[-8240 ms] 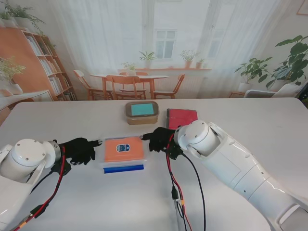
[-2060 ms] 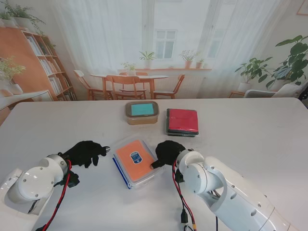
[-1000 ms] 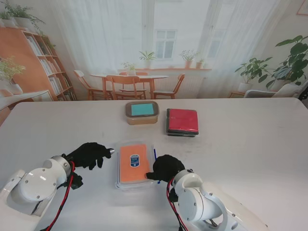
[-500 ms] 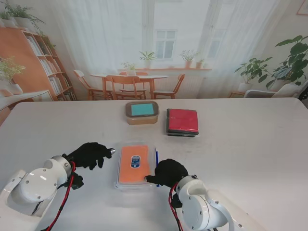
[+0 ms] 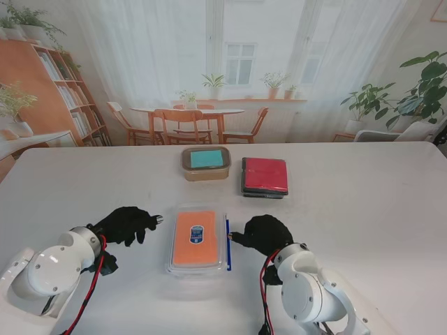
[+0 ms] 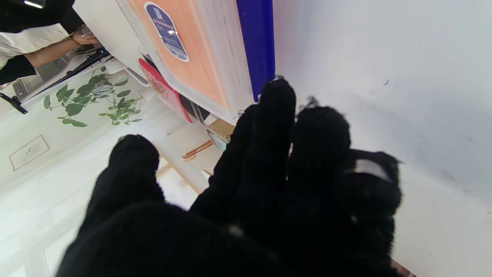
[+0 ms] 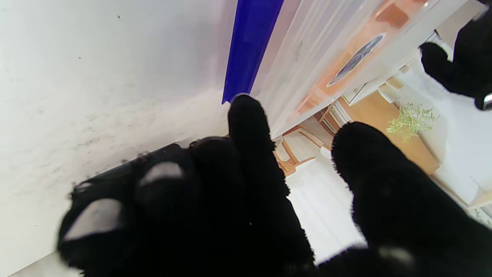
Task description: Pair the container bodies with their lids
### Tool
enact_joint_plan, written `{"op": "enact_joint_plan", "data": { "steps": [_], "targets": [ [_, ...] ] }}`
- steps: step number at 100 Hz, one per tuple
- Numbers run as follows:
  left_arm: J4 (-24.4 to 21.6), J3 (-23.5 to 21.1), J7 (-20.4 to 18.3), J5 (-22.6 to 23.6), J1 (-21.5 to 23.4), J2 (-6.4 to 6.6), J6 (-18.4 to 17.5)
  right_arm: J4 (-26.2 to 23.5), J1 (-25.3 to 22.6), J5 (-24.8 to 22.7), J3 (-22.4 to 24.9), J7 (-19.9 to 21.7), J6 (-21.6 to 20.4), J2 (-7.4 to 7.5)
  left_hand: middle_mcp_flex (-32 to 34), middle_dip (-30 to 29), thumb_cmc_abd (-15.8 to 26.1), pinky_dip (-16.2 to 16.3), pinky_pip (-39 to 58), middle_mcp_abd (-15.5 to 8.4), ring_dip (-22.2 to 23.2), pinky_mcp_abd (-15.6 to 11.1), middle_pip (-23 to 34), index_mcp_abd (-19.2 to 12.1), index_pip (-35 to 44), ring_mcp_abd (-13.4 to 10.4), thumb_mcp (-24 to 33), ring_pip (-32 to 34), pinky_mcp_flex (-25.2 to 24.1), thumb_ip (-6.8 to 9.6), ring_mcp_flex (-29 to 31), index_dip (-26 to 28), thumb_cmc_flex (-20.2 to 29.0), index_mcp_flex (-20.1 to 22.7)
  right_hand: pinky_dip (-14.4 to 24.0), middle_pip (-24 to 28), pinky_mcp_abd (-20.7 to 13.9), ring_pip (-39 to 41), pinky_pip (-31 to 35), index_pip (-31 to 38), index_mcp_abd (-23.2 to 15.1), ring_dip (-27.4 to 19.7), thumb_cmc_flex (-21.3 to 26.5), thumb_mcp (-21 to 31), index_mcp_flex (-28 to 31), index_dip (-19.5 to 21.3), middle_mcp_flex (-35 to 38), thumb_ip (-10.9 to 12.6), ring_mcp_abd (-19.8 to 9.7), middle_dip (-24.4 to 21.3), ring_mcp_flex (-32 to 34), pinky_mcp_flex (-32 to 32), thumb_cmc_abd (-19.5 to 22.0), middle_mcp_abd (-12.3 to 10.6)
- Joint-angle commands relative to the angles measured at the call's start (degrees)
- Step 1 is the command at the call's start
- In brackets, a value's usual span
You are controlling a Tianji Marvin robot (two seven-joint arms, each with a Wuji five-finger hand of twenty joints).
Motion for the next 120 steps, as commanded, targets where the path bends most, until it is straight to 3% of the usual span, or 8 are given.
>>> {"op": "enact_joint_plan", "data": {
  "steps": [1, 6, 13, 27, 36, 55, 70, 120],
  "targets": [
    [-0.44, 0.22, -0.9, 0.21, 0.6, 0.05, 1.09, -0.12, 0.69, 1.38, 1.0, 1.62, 0.6, 0.16, 1.26, -0.99, 0.94, -0.49, 7.45, 1.51, -0.98, -6.78, 0.15, 0.74, 1.47, 7.18, -0.82, -0.15, 2.06, -0.17, 1.16, 1.06, 0.39, 1.43, -0.05, -7.1, -9.26, -3.71, 5.16, -4.02, 4.21, -0.32, -0.03, -1.24, -1.66, -4.06, -3.34, -1.65, 6.5, -5.18, -3.86, 0.27, 1.13, 11.78],
    [-0.68, 0.34, -1.63, 0.42, 0.6, 0.2, 1.65, -0.21, 0.95, 3.47, 1.69, 2.57, 1.4, 0.14, 1.38, -1.29, 1.27, -0.48, 7.23, 1.83, -1.13, -6.46, -0.34, 0.81, 1.49, 7.55, -0.84, -0.59, 1.89, -0.29, 0.99, 0.92, 0.01, 2.05, -0.53, -9.97, -6.96, -7.9, 2.58, -5.69, 5.01, -0.5, 0.08, -1.64, -1.91, -6.78, -3.96, -1.68, 8.9, -8.03, -4.77, -1.01, 1.66, 12.15],
    [-0.87, 0.66, -1.96, 0.5, 0.56, 0.27, 2.18, -0.2, 1.38, 6.05, 2.48, 4.02, 3.02, 0.15, 1.73, -1.49, 1.44, -0.47, 7.08, 2.04, -1.23, -6.15, -0.57, 0.79, 1.74, 7.83, -0.88, -0.76, 1.8, -0.38, 1.18, 0.9, -0.3, 2.99, -3.32, -17.89, 1.72, -19.26, -5.72, -9.31, 6.77, -3.47, 0.12, -2.42, -3.09, -11.71, -4.71, -1.79, 12.85, -14.33, -6.17, -5.34, 2.42, 12.31],
    [-1.12, 1.58, -3.29, 0.56, 0.0, 0.53, 4.71, -0.14, 2.45, 12.48, 3.53, 6.85, 8.22, 0.12, 2.06, -3.83, 1.78, -0.93, 4.77, 3.52, -3.14, -3.53, -3.47, 1.51, 1.38, 9.05, -0.82, -3.96, 0.39, -0.64, 0.7, 0.03, -1.07, 4.13, -8.48, -28.34, 13.27, -34.77, -17.0, -13.22, 10.34, -6.17, 1.21, -3.49, -7.88, -17.24, -6.55, -1.8, 17.83, -23.18, -8.12, -10.27, 3.16, 13.75],
    [-1.26, 2.31, -3.86, 0.73, -0.44, 0.64, 6.97, 0.24, 3.28, 15.58, 3.82, 8.2, 11.43, 0.1, 1.65, -6.71, 1.7, -0.26, 1.89, 4.78, -5.74, -1.26, -6.11, 2.32, 0.42, 10.15, -0.83, -7.43, -2.52, -0.75, -0.44, -1.07, -1.47, 4.21, -9.42, -29.93, 15.7, -38.65, -19.94, -14.84, 11.97, -6.64, 1.68, -3.95, -11.1, -18.16, -8.41, -1.71, 19.3, -24.45, -9.47, -11.79, 3.49, 14.86],
    [-1.08, 3.92, -5.57, 2.96, -1.64, 1.1, 11.55, 1.97, 5.67, 22.28, 3.74, 9.78, 17.68, -0.28, -0.42, -10.74, 2.07, 2.0, -5.0, 6.75, -8.7, 2.33, -9.74, 3.59, -2.05, 11.83, -0.9, -12.23, -7.73, -1.04, -3.96, -2.93, -2.85, 3.6, -9.85, -30.34, 16.74, -39.76, -21.11, -16.01, 14.92, -6.63, 2.58, -4.2, -14.4, -18.5, -9.69, -1.62, 20.31, -25.34, -10.03, -12.2, 3.74, 16.65],
    [-0.39, 5.62, -6.82, 3.76, -3.03, 1.45, 15.01, 3.84, 7.91, 24.21, 2.92, 10.9, 19.73, -0.31, -1.53, -12.64, 2.33, 3.08, -8.52, 7.92, -9.75, 3.98, -11.41, 4.17, -3.4, 12.95, -0.91, -14.52, -10.4, -1.2, -6.04, -3.73, -3.49, 3.42, -9.96, -29.54, 16.3, -39.33, -21.07, -15.64, 15.35, -6.34, 2.39, -4.73, -14.4, -18.35, -9.53, -1.62, 19.94, -25.53, -9.54, -11.6, 3.99, 16.78],
    [4.88, 13.09, -6.06, 3.2, -9.7, 1.45, 20.47, 9.85, 15.53, 32.32, -0.66, 12.62, 25.76, -1.36, -1.44, -13.2, 1.72, 4.31, -8.78, 7.77, -9.9, 3.77, -10.81, 3.98, -3.57, 12.73, -0.87, -14.12, -9.73, -1.02, -5.59, -3.64, -3.67, 3.82, -10.01, -29.53, 16.08, -40.51, -22.25, -15.64, 15.44, -6.16, 2.06, -4.97, -15.25, -18.14, -11.05, -1.66, 19.84, -26.4, -12.46, -15.3, 4.24, 16.68]
  ]
}}
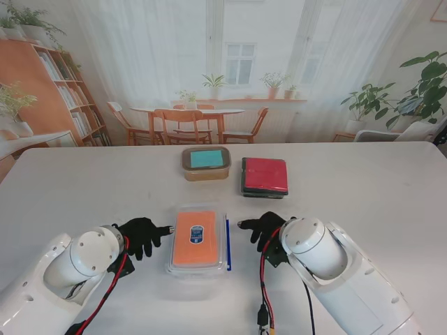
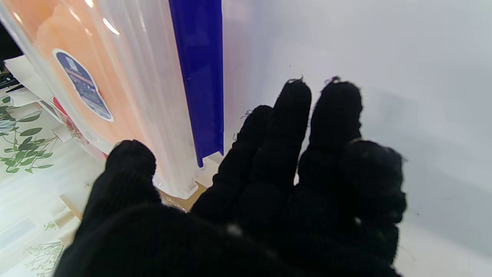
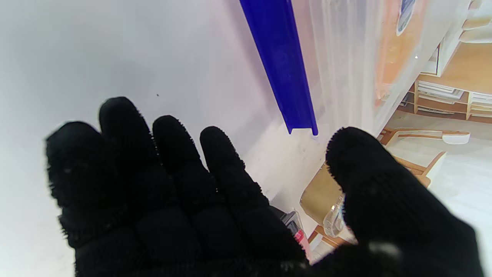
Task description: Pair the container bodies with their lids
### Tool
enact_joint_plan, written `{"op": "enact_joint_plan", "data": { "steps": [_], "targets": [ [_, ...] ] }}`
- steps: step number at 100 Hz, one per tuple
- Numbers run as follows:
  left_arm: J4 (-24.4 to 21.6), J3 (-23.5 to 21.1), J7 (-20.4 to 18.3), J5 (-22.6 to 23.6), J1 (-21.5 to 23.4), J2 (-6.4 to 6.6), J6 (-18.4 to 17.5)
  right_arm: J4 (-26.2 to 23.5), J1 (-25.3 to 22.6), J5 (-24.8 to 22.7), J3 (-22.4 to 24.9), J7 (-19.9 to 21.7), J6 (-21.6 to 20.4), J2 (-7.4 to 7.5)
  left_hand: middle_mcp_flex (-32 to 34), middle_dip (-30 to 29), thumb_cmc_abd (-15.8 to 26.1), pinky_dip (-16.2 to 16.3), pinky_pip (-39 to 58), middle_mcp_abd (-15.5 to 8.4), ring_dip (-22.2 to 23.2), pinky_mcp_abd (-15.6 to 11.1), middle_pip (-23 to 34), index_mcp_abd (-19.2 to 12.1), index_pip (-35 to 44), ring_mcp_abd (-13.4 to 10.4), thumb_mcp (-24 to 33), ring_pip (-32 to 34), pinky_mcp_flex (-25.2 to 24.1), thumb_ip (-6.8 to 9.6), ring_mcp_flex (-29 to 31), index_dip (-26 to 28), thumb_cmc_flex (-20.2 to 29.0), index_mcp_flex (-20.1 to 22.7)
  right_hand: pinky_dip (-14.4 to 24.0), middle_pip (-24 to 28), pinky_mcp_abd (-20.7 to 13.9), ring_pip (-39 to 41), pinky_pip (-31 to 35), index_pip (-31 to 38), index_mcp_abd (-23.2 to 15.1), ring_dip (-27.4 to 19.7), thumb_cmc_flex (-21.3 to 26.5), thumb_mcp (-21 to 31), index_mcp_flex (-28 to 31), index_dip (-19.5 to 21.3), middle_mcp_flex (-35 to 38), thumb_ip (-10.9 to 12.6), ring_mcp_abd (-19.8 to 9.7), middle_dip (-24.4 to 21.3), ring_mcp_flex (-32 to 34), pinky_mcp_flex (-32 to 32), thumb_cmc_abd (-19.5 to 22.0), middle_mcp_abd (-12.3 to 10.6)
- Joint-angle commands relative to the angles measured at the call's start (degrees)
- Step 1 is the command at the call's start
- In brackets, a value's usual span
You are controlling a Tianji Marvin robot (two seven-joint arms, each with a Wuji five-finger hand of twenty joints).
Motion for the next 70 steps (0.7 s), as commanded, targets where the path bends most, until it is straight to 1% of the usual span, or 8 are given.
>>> {"op": "enact_joint_plan", "data": {
  "steps": [1, 11, 26, 42, 51, 53, 60, 70],
  "targets": [
    [1.04, 0.68, -0.38, -0.53, -0.67, -0.3, 0.4, 0.91, 1.18, 0.33, -0.52, 1.32, 0.41, -0.5, -0.6, -0.44, 0.18, 1.3, -0.79, 1.78, -0.72, -2.77, -0.12, 0.64, -0.14, 5.95, -0.84, -0.06, 0.57, -0.97, 0.46, -0.65, -1.79, 1.17, -0.45, 0.16, 0.32, -0.59, -0.9, -0.01, 1.25, 0.08, -0.38, -1.13, -1.47, -0.32, -1.68, -1.12, 4.19, -0.19, -1.68, -0.62, 0.74, 1.45],
    [2.06, 1.82, -0.3, -1.11, -1.78, -0.32, 0.95, 2.46, 2.74, 2.28, -1.54, 1.84, 1.69, -0.78, -0.53, -0.47, 0.1, 1.35, -0.72, 1.68, -0.75, -2.87, 0.04, 0.73, 0.03, 5.98, -0.79, 0.02, 0.77, -0.91, 0.54, -0.56, -1.79, 1.15, -0.34, -0.28, 0.44, -1.19, -1.62, -0.47, 1.36, 0.06, -0.61, -1.19, -2.08, -0.35, -2.46, -1.18, 4.12, -0.44, -2.77, -2.07, 0.85, 1.47],
    [3.07, 2.81, 0.35, -1.75, -2.73, -0.5, 1.13, 4.77, 4.63, 6.15, -2.52, 1.1, 3.96, -1.97, -0.35, -0.48, -0.13, 1.39, -0.55, 1.5, -0.79, -3.07, 0.33, 0.56, 0.46, 5.8, -0.77, 0.23, 1.13, -0.83, 0.82, -0.37, -1.8, 1.19, 0.06, -0.51, 0.88, -1.98, -2.34, -1.25, 1.84, 0.04, -0.46, -1.22, -3.69, -0.27, -3.97, -1.23, 4.17, -0.55, -4.21, -4.07, 0.78, 1.7],
    [3.61, 3.37, 0.92, -2.28, -3.33, -0.68, 0.89, 7.12, 6.45, 9.89, -3.39, 0.57, 6.39, -3.2, -0.24, -0.52, -0.34, 1.38, -0.39, 1.31, -0.85, -3.23, 0.55, 0.44, 0.94, 5.6, -0.76, 0.42, 1.37, -0.74, 0.96, -0.21, -1.81, 1.14, 0.58, -0.62, 1.2, -3.15, -3.46, -2.34, 2.27, -0.06, -0.04, -1.33, -8.38, 0.45, -6.44, -1.19, 4.47, -0.63, -6.74, -6.83, 0.97, 1.81],
    [3.86, 3.57, 1.3, -2.52, -3.6, -0.8, 0.64, 8.18, 7.12, 11.4, -3.73, 0.18, 7.15, -3.82, -0.22, -0.53, -0.35, 1.37, -0.33, 1.3, -0.86, -3.25, 0.6, 0.47, 1.09, 5.75, -0.73, 0.48, 1.44, -0.7, 1.06, -0.17, -1.82, 1.1, 1.67, -0.29, 1.67, -4.43, -4.87, -2.13, 1.74, -0.12, 0.08, -1.66, -13.04, 3.59, -8.59, -1.04, 4.92, -0.88, -8.85, -8.57, 1.26, 1.8],
    [3.9, 3.6, 1.34, -2.58, -3.65, -0.81, 0.6, 8.38, 7.22, 11.77, -3.73, 0.01, 7.33, -4.0, -0.21, -0.53, -0.39, 1.36, -0.31, 1.31, -0.87, -3.25, 0.6, 0.4, 1.11, 5.74, -0.71, 0.48, 1.46, -0.69, 1.05, -0.17, -1.76, 1.08, 2.14, -0.11, 1.94, -4.92, -5.63, -2.26, 1.8, -0.17, 0.14, -1.66, -14.01, 5.08, -9.35, -0.98, 4.99, -1.04, -9.44, -9.22, 1.24, 1.88],
    [4.01, 3.72, 1.49, -2.73, -3.8, -0.87, 0.43, 9.04, 7.41, 13.15, -3.6, -0.95, 7.98, -4.77, -0.17, -0.53, -0.41, 1.34, -0.28, 1.25, -0.88, -3.26, 0.66, 0.34, 1.25, 5.53, -0.75, 0.56, 1.5, -0.68, 1.15, -0.15, -1.85, 1.1, 2.24, -0.4, 2.37, -6.2, -6.88, -3.25, 1.76, -0.52, 0.31, -1.64, -16.75, 5.91, -11.87, -0.91, 5.14, -1.18, -11.62, -10.78, 1.33, 1.93],
    [4.16, 3.9, 1.58, -2.97, -4.02, -0.91, 0.29, 9.98, 7.29, 15.63, -2.8, -3.72, 9.12, -6.54, -0.13, -0.55, -0.53, 1.31, -0.25, 1.31, -0.93, -3.26, 0.7, 0.44, 1.41, 5.63, -0.7, 0.51, 1.53, -0.64, 1.11, -0.13, -1.75, 1.06, 1.92, -0.35, 3.56, -8.68, -9.95, -4.35, 2.2, -1.42, 1.47, -1.69, -20.41, 7.7, -16.27, -0.67, 5.62, -1.35, -15.4, -14.21, 0.97, 2.59]
  ]
}}
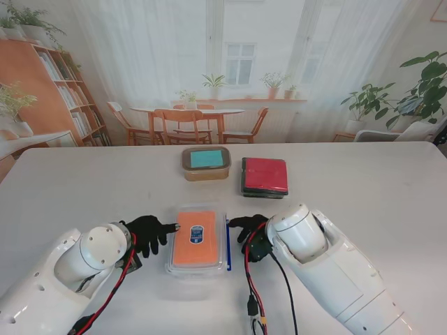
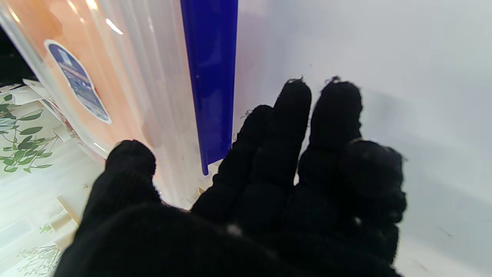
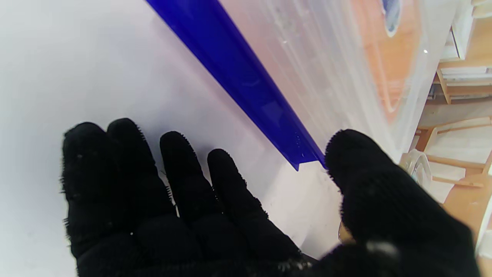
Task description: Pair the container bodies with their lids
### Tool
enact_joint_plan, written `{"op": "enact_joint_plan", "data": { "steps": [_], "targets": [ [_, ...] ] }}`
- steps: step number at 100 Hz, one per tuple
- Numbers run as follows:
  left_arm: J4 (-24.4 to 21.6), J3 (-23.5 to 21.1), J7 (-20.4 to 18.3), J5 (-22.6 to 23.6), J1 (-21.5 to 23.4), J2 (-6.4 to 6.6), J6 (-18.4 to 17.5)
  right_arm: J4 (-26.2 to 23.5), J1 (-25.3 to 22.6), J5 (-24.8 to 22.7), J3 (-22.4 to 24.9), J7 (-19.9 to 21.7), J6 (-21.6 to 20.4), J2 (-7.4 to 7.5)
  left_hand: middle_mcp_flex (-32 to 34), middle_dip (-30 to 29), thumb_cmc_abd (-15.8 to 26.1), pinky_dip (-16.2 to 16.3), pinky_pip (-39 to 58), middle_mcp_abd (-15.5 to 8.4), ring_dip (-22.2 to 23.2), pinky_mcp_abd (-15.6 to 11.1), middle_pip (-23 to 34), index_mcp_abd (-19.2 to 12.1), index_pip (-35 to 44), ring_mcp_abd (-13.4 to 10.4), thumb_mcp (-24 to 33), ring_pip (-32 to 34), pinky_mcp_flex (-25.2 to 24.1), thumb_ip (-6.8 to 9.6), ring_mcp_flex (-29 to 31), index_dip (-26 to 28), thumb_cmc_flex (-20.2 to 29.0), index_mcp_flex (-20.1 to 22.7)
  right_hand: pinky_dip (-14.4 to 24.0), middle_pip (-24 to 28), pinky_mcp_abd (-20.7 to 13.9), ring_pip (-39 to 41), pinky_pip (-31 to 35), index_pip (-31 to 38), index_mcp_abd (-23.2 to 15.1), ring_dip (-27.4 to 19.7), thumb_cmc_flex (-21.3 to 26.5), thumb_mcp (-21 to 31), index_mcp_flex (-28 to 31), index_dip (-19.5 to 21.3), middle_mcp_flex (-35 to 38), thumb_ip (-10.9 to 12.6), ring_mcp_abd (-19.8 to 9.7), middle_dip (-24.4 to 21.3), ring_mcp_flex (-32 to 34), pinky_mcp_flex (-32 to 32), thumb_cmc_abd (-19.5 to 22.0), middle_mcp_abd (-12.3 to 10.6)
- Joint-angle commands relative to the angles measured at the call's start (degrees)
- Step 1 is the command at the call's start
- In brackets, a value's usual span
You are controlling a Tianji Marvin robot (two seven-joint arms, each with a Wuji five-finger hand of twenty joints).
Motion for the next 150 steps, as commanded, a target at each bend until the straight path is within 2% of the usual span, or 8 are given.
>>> {"op": "enact_joint_plan", "data": {
  "steps": [1, 33, 64, 78, 91, 107, 129, 150],
  "targets": [
    [0.27, 0.24, -0.04, -0.26, -0.09, -0.35, -0.28, 0.82, -0.14, 0.66, 0.45, -0.39, 0.81, -1.69, -0.14, -0.48, -0.4, 0.79, 0.1, 1.31, -0.87, -3.25, 0.7, 0.35, 1.09, 5.62, -0.72, 0.52, 1.26, -0.64, 1.11, -0.12, -1.83, 1.1, 0.16, -2.21, 2.77, -1.29, -1.37, -3.92, 0.98, -0.82, 0.9, -1.09, -4.23, -0.42, -4.0, -0.66, 2.72, -1.57, -2.18, -1.3, -0.06, 1.62],
    [0.59, 0.57, -0.16, -0.69, -0.51, -0.37, -0.56, 2.53, -0.92, 5.34, 2.32, -7.51, 2.39, -5.86, -0.12, -0.52, -0.43, 0.7, 0.14, 1.28, -0.93, -3.28, 0.77, 0.41, 1.46, 5.61, -0.69, 0.59, 1.27, -0.58, 1.17, -0.16, -1.72, 0.99, -1.0, 2.89, 1.61, -1.16, -6.04, -4.83, 1.66, -0.67, 4.67, -0.73, -13.32, 5.86, -16.67, 0.77, 1.64, -0.01, -8.09, -5.91, -2.86, 1.46],
    [0.97, 1.41, 0.33, -1.77, -0.92, -0.55, -0.48, 2.4, -2.42, 7.67, 3.66, -11.61, 3.35, -8.03, 0.0, -0.51, -0.62, 0.61, 0.16, 1.16, -0.98, -3.24, 0.88, 0.39, 1.81, 5.57, -0.67, 0.64, 1.38, -0.51, 1.28, -0.19, -1.43, 1.09, -0.98, 5.99, 1.52, -0.82, -6.46, -10.27, 0.47, -0.39, 7.04, -1.19, -16.27, 5.41, -23.52, 1.6, -0.94, -0.02, -10.58, -7.19, -3.47, -0.15],
    [1.17, 1.77, 0.59, -2.14, -1.2, -0.64, -0.48, 1.77, -3.29, 8.49, 4.36, -13.59, 3.31, -8.81, 0.06, -0.5, -0.69, 0.58, 0.2, 1.12, -1.0, -3.23, 0.94, 0.48, 1.97, 5.58, -0.64, 0.67, 1.45, -0.47, 1.36, -0.19, -1.28, 1.09, -0.82, 10.79, 0.12, 0.69, -5.9, -12.7, -0.9, -0.03, 8.32, -1.92, -17.84, 6.36, -29.64, 2.24, -2.43, 2.15, -11.17, -6.1, -3.36, -2.09],
    [1.33, 2.07, 0.61, -2.31, -1.46, -0.66, -0.47, 1.23, -3.83, 8.44, 4.43, -14.35, 2.87, -8.92, 0.12, -0.5, -0.67, 0.56, 0.24, 1.21, -1.02, -3.2, 0.99, 0.41, 2.17, 5.59, -0.65, 0.71, 1.47, -0.44, 1.39, -0.19, -1.17, 1.16, -0.76, 14.58, -1.21, 1.87, -5.51, -15.09, -2.8, 0.25, 9.47, -2.06, -18.93, 6.8, -35.76, 2.65, -4.31, 4.48, -13.48, -5.98, -4.1, -3.96],
    [1.44, 2.27, 0.53, -2.45, -1.72, -0.65, -0.49, 1.22, -4.01, 8.28, 4.47, -13.9, 2.96, -8.7, 0.14, -0.5, -0.65, 0.54, 0.32, 1.17, -1.02, -3.26, 1.02, 0.39, 2.29, 5.57, -0.73, 0.8, 1.56, -0.44, 1.44, -0.24, -1.22, 1.08, 0.43, 9.74, -3.52, 5.55, -4.32, -17.86, -4.41, 2.03, 11.15, -2.22, -19.66, 6.89, -35.83, 2.44, -7.63, 3.33, -16.99, -9.13, -5.42, -5.97],
    [1.48, 2.31, 0.35, -2.58, -1.92, -0.63, -0.69, 1.76, -3.83, 7.93, 4.53, -13.05, 3.56, -8.49, 0.22, -0.49, -0.7, 0.47, 0.4, 1.15, -1.03, -3.33, 1.09, 0.56, 2.46, 5.6, -0.71, 0.87, 1.72, -0.41, 1.56, -0.27, -1.1, 1.17, 3.92, 8.92, -8.28, 25.6, -0.66, -19.79, -4.45, 10.96, 12.87, -2.25, -19.43, 6.39, -36.03, 2.12, -12.99, 6.45, -17.35, -11.55, -6.84, -5.6],
    [1.42, 2.24, 0.26, -2.45, -1.91, -0.6, -0.8, 1.77, -3.65, 6.93, 4.27, -12.68, 3.44, -8.2, 0.31, -0.48, -0.8, 0.4, 0.52, 1.18, -1.06, -3.41, 1.15, 0.6, 2.6, 5.58, -0.66, 0.91, 1.95, -0.37, 1.65, -0.29, -0.86, 1.21, 7.39, 9.96, -9.58, 29.27, 0.13, -19.65, -4.63, 16.87, 13.25, -1.64, -19.12, 6.6, -36.33, 2.05, -16.99, 12.67, -15.49, -13.77, -7.77, -5.14]
  ]
}}
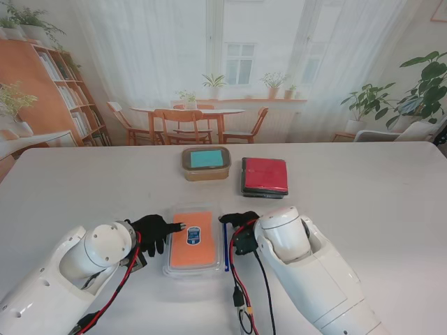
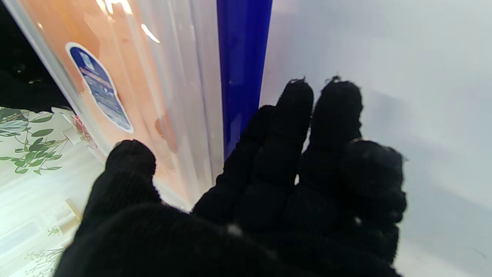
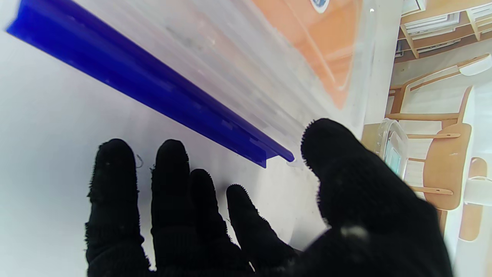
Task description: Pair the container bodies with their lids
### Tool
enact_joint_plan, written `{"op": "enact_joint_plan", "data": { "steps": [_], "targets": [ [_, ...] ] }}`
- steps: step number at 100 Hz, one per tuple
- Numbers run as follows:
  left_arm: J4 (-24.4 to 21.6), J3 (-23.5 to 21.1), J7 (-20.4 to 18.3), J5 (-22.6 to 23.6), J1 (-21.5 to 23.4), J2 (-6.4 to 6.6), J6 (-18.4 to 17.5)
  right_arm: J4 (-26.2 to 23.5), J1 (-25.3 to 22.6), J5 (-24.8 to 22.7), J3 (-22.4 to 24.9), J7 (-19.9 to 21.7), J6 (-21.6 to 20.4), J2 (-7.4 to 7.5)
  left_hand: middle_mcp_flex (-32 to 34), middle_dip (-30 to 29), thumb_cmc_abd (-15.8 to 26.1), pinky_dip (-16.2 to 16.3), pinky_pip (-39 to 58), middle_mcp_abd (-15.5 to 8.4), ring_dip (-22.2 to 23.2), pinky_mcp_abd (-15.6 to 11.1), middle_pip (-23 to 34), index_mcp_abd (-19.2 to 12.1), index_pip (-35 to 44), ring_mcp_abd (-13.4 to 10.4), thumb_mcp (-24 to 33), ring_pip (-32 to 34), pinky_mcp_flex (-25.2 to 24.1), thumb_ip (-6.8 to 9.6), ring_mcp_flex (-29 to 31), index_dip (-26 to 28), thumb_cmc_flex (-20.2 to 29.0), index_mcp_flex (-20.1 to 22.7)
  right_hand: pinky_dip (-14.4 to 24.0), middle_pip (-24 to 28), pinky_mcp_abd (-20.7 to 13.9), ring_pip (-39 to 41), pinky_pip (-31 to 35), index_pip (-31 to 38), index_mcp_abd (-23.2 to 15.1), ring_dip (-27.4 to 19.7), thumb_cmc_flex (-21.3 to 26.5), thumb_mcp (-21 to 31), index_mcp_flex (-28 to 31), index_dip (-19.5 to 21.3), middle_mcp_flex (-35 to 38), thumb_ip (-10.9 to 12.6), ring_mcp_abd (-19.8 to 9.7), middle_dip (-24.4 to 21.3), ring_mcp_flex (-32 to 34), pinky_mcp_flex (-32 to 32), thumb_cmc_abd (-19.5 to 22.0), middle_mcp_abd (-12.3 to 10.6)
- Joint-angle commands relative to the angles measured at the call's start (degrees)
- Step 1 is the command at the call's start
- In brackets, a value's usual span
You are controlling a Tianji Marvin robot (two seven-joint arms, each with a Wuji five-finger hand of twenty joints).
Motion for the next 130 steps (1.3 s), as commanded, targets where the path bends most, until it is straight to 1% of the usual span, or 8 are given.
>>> {"op": "enact_joint_plan", "data": {
  "steps": [1, 10, 22, 44, 79, 96, 113, 130],
  "targets": [
    [-0.11, 0.16, -0.33, -0.16, 0.05, -0.35, -0.33, 1.32, -0.54, -0.09, -0.4, 1.18, 2.95, 0.25, 0.27, -0.47, -0.81, 0.38, 0.56, 0.58, -0.45, -3.42, 1.09, -1.19, 1.04, 5.61, -0.66, 0.93, 1.78, -0.38, 1.64, -0.3, -0.85, 1.19, 1.24, -5.63, -0.5, 2.48, 2.08, -3.17, 1.62, 1.82, 3.25, 0.38, -1.55, -0.87, -3.59, 0.96, -1.37, 1.62, 0.38, -0.84, -3.92, 0.8],
    [-0.2, 0.1, -0.36, -0.13, 0.12, -0.33, -0.32, 1.61, -0.23, -0.44, -0.7, 2.07, 3.24, 0.55, 0.34, -0.47, -0.74, 0.35, 0.57, 0.56, -0.45, -3.36, 1.11, -1.27, 1.09, 5.62, -0.64, 0.97, 1.77, -0.36, 1.66, -0.3, -0.8, 1.21, 1.11, -5.84, 1.15, -0.53, 0.33, -3.17, 1.52, 1.53, 2.56, 0.12, -1.39, -0.93, -3.71, 0.85, 0.26, 2.57, -3.75, -3.29, -3.22, 0.6],
    [-0.32, 0.03, -0.48, -0.1, 0.21, -0.3, -0.37, 2.26, -0.05, -0.81, -1.11, 2.25, 3.54, 0.46, 0.43, -0.48, -0.77, 0.3, 0.62, 0.59, -0.47, -3.34, 1.13, -1.11, 1.23, 5.57, -0.65, 1.0, 1.84, -0.35, 1.74, -0.29, -0.73, 1.33, 0.8, -8.81, 3.23, -15.76, -1.6, -3.44, 1.79, -11.98, 1.68, -0.25, -0.89, -1.52, -3.41, 0.9, 5.13, 1.6, -5.49, -4.01, -2.7, 0.15],
    [-0.41, 0.07, -0.61, -0.3, 0.26, -0.28, -0.34, 3.02, -0.55, 0.77, -0.49, 0.07, 3.36, -0.69, 0.48, -0.47, -0.82, 0.23, 0.71, 0.6, -0.5, -3.32, 1.18, -1.07, 1.31, 5.64, -0.63, 1.04, 1.92, -0.32, 1.82, -0.32, -0.51, 1.31, -4.63, -14.57, 8.05, -29.48, -7.31, -3.6, 2.16, -18.5, 1.13, -0.22, -1.42, -1.71, -2.85, 0.82, 10.15, -5.76, -5.26, -4.85, -2.37, -0.67],
    [-0.5, 0.27, -0.71, -0.71, 0.19, -0.27, -0.41, 3.08, -1.55, 3.48, 0.34, -5.63, 1.47, -2.78, 0.57, -0.47, -0.79, 0.11, 0.79, 0.51, -0.54, -3.37, 1.24, -1.1, 1.54, 5.62, -0.65, 1.11, 2.04, -0.29, 1.94, -0.31, -0.46, 1.42, -6.96, -23.9, 6.7, -25.53, -6.72, -5.54, 0.19, -18.26, 1.99, -0.18, -6.26, -0.88, -2.99, 1.14, 9.59, -11.91, -2.36, 1.1, -2.21, -3.47],
    [-0.62, 0.26, -0.78, -0.75, 0.26, -0.25, -0.37, 3.05, -1.84, 3.95, 0.77, -6.85, 1.8, -3.38, 0.61, -0.48, -0.8, 0.04, 0.82, 0.41, -0.57, -3.43, 1.26, -1.17, 1.61, 5.57, -0.67, 1.11, 2.1, -0.29, 1.92, -0.32, -0.49, 1.4, -5.97, -26.55, 1.06, -13.06, -2.47, -6.46, -0.13, -12.2, 3.28, -0.12, -6.83, 0.3, -3.93, 1.45, 4.6, -4.85, 3.9, 5.62, -2.62, -3.89],
    [-0.77, 0.19, -0.75, -0.73, 0.27, -0.27, -0.39, 2.88, -1.86, 3.47, 0.95, -6.76, 2.38, -3.44, 0.58, -0.48, -0.87, 0.0, 0.85, 0.5, -0.58, -3.36, 1.25, -1.08, 1.69, 5.58, -0.67, 1.14, 2.13, -0.29, 1.94, -0.33, -0.45, 1.47, -3.78, -30.51, -3.06, -0.21, 1.68, -6.8, -0.5, -6.99, 4.34, 0.4, -6.67, 0.88, -5.73, 1.35, -0.78, 10.26, 3.2, 7.14, -3.32, -4.34],
    [-0.81, 0.23, -0.78, -0.74, 0.15, -0.26, -0.43, 2.81, -1.77, 2.91, 1.06, -6.38, 2.89, -3.37, 0.61, -0.49, -0.85, -0.03, 0.88, 0.54, -0.59, -3.3, 1.26, -1.12, 1.73, 5.55, -0.69, 1.17, 2.15, -0.3, 1.98, -0.34, -0.53, 1.48, -1.12, -31.32, -6.91, 2.36, 5.15, -6.54, -0.85, -4.26, 5.19, 1.15, -6.15, 0.92, -6.89, 1.18, -5.79, 20.31, 5.28, 7.94, -4.11, -4.45]
  ]
}}
